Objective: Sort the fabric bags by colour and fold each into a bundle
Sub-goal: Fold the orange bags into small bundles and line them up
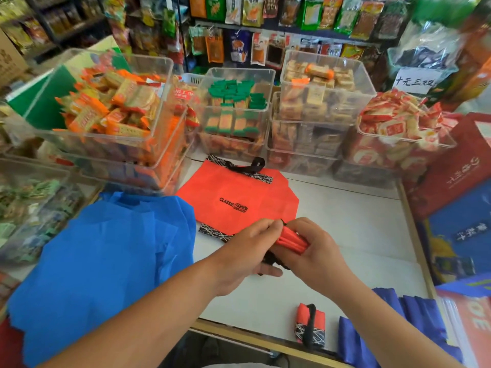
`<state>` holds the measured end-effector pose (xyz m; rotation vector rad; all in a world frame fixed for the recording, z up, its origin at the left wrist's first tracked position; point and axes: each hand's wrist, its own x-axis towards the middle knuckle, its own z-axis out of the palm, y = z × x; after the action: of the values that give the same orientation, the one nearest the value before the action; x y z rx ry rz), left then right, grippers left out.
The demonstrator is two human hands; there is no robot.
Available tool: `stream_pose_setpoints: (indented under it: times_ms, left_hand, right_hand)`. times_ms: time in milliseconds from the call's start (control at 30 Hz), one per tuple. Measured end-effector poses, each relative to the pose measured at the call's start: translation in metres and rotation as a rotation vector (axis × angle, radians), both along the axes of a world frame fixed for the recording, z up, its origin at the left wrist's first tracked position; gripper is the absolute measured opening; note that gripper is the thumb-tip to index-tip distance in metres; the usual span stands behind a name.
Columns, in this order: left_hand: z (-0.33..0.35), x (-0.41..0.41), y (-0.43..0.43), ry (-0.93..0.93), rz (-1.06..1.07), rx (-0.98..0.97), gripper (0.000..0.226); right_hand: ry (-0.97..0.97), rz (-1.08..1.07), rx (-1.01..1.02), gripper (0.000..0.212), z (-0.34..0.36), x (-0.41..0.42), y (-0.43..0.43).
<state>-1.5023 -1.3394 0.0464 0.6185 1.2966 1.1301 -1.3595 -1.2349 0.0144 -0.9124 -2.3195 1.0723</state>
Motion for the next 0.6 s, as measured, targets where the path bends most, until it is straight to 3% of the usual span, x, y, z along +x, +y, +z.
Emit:
stream_pose_setpoints:
  times_ms: [200,300,433,600]
  left_hand:
    - [-0.007,0.002,-0.005,0.293,0.081,0.024,0.015]
    - [-0.010,0.002,-0.005,0.279,0.123,0.036,0.012]
    - [-0.017,-0.007,-0.008,0.173,0.135,0.032,0.009]
    - [-0.021,-0.015,-0.007,0.263,0.133,0.076,0.010]
  right_hand:
    - [0.006,0.041,-0.152,0.018,0.001,-0.006,-0.002]
    - [0.044,0.044,-0.283,0.026,0.006,-0.006,-0.007]
    - [0.231,-0.005,-0.523,0.026,0.008,0.000,-0.013]
    - [0.201,0.019,-0.429,0.025,0.004,-0.002,-0.010]
